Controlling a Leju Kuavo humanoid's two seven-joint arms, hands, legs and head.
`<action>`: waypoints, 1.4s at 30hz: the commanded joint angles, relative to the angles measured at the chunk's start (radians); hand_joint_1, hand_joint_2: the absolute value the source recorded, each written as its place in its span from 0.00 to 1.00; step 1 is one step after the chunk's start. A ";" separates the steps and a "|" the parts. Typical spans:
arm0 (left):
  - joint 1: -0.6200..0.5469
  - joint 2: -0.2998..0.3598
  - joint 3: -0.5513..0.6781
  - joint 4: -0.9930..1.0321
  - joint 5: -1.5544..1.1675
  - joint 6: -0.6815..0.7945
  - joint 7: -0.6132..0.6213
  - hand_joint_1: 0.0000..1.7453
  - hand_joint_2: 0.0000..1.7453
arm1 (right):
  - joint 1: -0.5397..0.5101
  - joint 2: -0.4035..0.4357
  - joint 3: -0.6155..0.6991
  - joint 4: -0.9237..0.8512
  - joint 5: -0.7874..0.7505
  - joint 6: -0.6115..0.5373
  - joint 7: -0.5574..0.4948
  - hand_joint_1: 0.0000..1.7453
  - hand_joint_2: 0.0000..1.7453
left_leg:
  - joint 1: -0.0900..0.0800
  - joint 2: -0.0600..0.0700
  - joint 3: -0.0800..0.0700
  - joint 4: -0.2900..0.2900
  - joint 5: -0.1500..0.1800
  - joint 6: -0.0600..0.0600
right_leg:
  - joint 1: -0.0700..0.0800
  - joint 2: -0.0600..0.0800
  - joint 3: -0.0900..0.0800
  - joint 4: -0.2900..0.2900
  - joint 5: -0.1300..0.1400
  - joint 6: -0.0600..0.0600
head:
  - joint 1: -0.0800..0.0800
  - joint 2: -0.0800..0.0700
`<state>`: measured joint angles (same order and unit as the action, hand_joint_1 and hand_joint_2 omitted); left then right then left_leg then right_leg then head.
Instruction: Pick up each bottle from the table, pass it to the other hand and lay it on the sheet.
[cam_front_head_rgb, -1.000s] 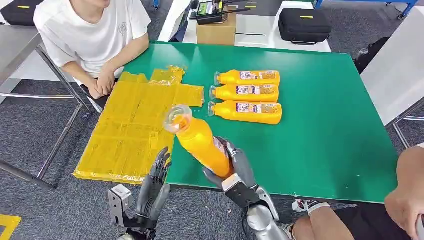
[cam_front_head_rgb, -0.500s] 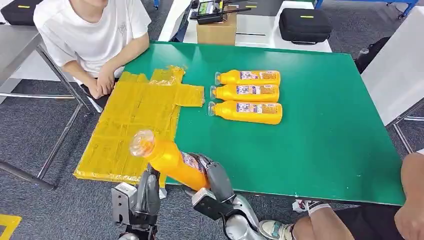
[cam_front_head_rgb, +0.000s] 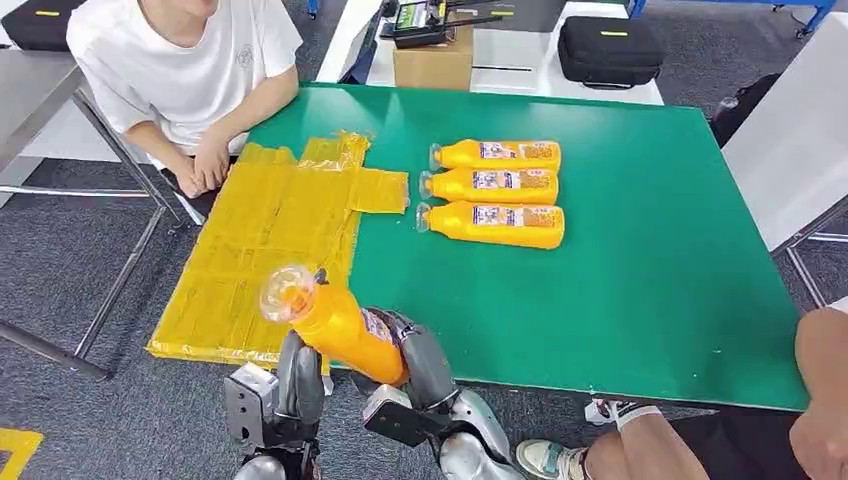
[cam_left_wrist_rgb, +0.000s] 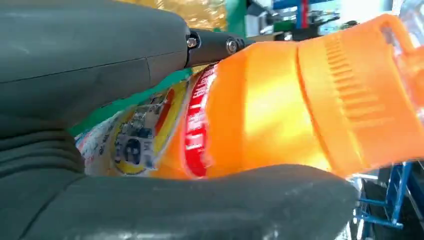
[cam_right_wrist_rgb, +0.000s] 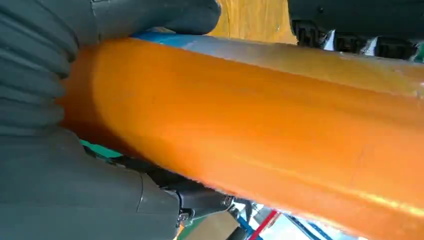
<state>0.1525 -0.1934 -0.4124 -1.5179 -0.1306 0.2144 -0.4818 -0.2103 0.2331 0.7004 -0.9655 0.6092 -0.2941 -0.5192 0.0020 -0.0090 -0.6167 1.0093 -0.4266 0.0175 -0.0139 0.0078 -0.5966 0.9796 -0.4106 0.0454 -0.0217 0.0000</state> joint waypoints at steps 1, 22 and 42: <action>-0.022 0.027 -0.033 0.027 -0.040 0.027 0.006 0.00 0.00 | -0.058 -0.017 0.028 -0.011 -0.024 0.038 0.033 1.00 1.00 | 0.000 0.001 0.001 -0.001 0.000 0.000 | 0.000 0.000 0.001 0.000 0.000 -0.001 | 0.000 0.000; -0.027 -0.005 0.043 0.029 0.067 0.038 0.013 0.00 1.00 | -0.116 -0.004 -0.034 -0.065 -0.119 0.071 0.010 1.00 1.00 | 0.000 0.001 0.002 0.000 -0.001 -0.001 | 0.000 0.000 0.002 0.000 -0.001 -0.001 | 0.000 0.000; -0.023 0.008 0.015 -0.027 0.083 0.018 -0.015 0.00 1.00 | -0.162 0.019 0.010 0.045 -0.094 0.064 0.007 0.99 1.00 | 0.000 0.001 0.003 -0.001 -0.001 -0.001 | 0.000 0.000 0.003 -0.001 0.000 -0.001 | 0.000 0.000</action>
<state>0.1510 -0.2090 -0.3822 -1.5358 -0.0439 0.2384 -0.4894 -0.3037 0.2491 0.6764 -1.0380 0.4974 -0.2281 -0.5123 0.0019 -0.0089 -0.6167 1.0094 -0.4265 0.0176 -0.0140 0.0078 -0.5964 0.9796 -0.4105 0.0455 -0.0217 0.0000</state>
